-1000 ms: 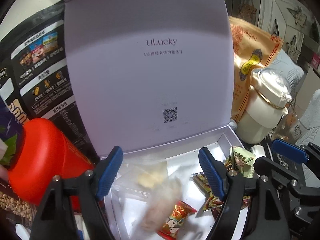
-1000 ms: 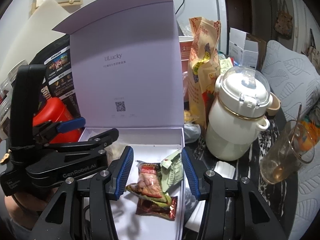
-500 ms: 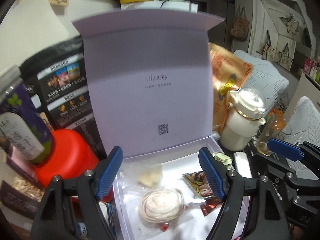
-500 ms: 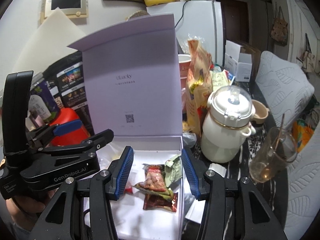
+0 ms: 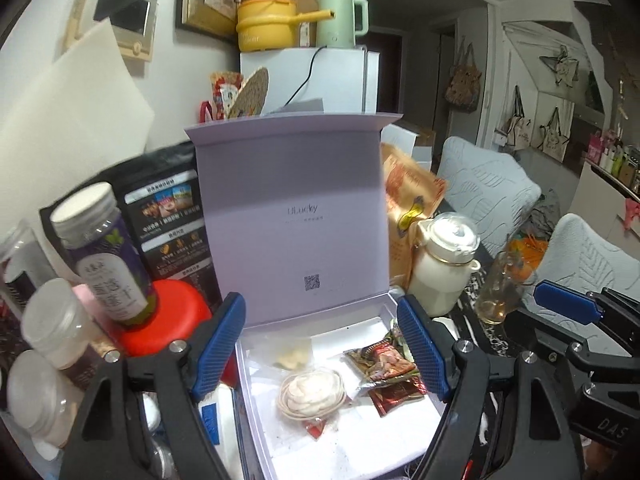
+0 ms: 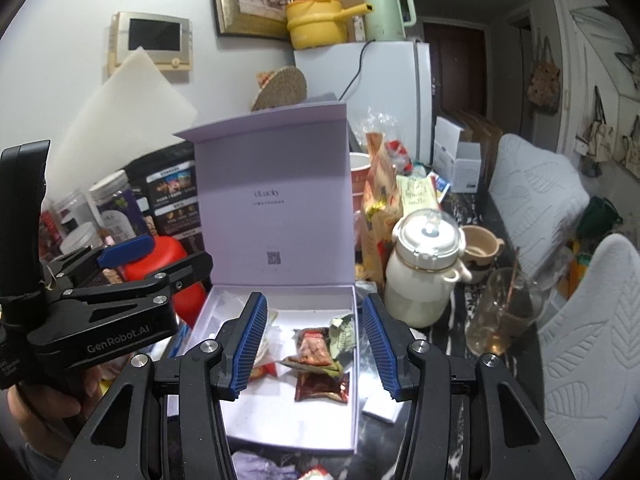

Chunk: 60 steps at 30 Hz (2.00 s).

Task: Organize soft objects
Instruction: 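Withdraw both tools from the box and lower them toward the lavender pouch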

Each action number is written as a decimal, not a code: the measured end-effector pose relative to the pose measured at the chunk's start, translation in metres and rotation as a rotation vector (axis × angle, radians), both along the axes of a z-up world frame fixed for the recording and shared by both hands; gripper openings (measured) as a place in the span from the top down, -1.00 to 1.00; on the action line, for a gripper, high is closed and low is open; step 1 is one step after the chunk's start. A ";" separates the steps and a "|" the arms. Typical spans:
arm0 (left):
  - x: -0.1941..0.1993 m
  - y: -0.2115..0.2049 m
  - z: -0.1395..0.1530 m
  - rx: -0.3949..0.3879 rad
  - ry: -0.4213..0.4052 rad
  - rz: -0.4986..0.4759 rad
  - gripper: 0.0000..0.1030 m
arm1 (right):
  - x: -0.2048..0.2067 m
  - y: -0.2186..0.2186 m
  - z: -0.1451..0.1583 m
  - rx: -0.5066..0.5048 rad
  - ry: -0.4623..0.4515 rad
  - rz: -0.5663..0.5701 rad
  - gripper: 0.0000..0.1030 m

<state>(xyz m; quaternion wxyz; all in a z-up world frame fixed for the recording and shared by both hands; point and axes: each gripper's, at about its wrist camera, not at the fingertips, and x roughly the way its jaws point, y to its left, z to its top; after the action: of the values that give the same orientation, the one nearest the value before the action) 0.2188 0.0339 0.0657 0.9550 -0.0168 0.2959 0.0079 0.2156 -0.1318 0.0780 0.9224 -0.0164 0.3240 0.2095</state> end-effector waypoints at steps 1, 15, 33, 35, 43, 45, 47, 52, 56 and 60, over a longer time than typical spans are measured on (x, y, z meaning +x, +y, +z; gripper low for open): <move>-0.007 0.000 0.005 0.000 -0.007 -0.004 -0.52 | -0.005 -0.001 0.004 -0.001 -0.008 -0.001 0.03; -0.075 -0.003 0.037 0.016 -0.082 -0.038 -0.52 | -0.080 -0.007 0.039 0.005 -0.101 -0.018 -0.05; -0.138 0.010 0.016 -0.003 -0.036 -0.050 -0.52 | -0.153 -0.005 0.026 0.001 -0.108 -0.047 -0.34; -0.144 0.012 0.008 -0.012 -0.015 -0.056 -0.52 | -0.159 -0.004 0.019 0.000 -0.096 -0.053 -0.34; -0.166 0.019 -0.019 -0.038 0.033 -0.056 -0.52 | -0.175 0.001 -0.012 -0.017 -0.027 -0.091 -0.35; -0.171 0.021 -0.026 -0.053 0.041 -0.059 -0.52 | -0.178 0.003 -0.020 -0.022 -0.010 -0.098 -0.35; -0.174 0.023 -0.034 -0.067 0.057 -0.067 -0.52 | -0.180 0.005 -0.029 -0.031 0.011 -0.107 -0.35; -0.180 0.026 -0.058 -0.073 0.107 -0.073 -0.52 | -0.185 0.010 -0.050 -0.052 0.041 -0.134 -0.35; -0.182 0.030 -0.075 -0.076 0.140 -0.068 -0.52 | -0.188 0.013 -0.068 -0.075 0.067 -0.150 -0.35; -0.185 0.033 -0.090 -0.082 0.155 -0.061 -0.52 | -0.182 0.011 -0.094 -0.060 0.147 -0.180 -0.35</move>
<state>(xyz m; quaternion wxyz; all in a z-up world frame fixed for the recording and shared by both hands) 0.0337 0.0664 -0.0241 0.9276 -0.0460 0.3694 -0.0320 0.0331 -0.1206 -0.0160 0.9103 0.0006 0.3972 0.1170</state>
